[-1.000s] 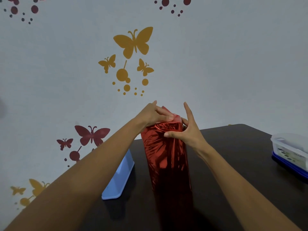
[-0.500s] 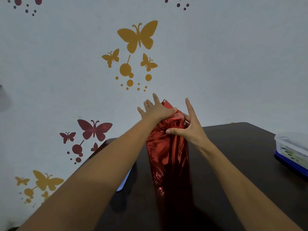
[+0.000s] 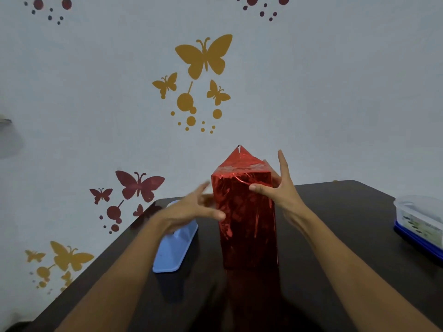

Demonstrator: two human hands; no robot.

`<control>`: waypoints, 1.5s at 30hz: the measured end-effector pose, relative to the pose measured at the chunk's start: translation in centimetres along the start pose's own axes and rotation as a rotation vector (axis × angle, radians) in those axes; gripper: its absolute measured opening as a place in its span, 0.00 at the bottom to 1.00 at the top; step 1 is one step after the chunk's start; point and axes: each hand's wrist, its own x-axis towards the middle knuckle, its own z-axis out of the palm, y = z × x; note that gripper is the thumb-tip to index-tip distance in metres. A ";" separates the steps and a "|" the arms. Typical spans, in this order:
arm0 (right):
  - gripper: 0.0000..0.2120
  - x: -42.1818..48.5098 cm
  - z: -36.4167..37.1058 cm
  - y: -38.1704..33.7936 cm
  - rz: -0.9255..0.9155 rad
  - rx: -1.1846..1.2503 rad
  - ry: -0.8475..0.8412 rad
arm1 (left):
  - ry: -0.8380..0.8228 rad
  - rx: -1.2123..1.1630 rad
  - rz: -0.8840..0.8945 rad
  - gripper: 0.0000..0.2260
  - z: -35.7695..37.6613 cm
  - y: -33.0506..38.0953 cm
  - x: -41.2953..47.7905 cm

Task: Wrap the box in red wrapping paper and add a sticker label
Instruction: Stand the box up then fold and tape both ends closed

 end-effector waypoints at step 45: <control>0.32 -0.7 -3.1 -1.8 0.074 -0.120 -0.228 | 0.302 0.281 0.675 0.08 2.6 10.1 -0.1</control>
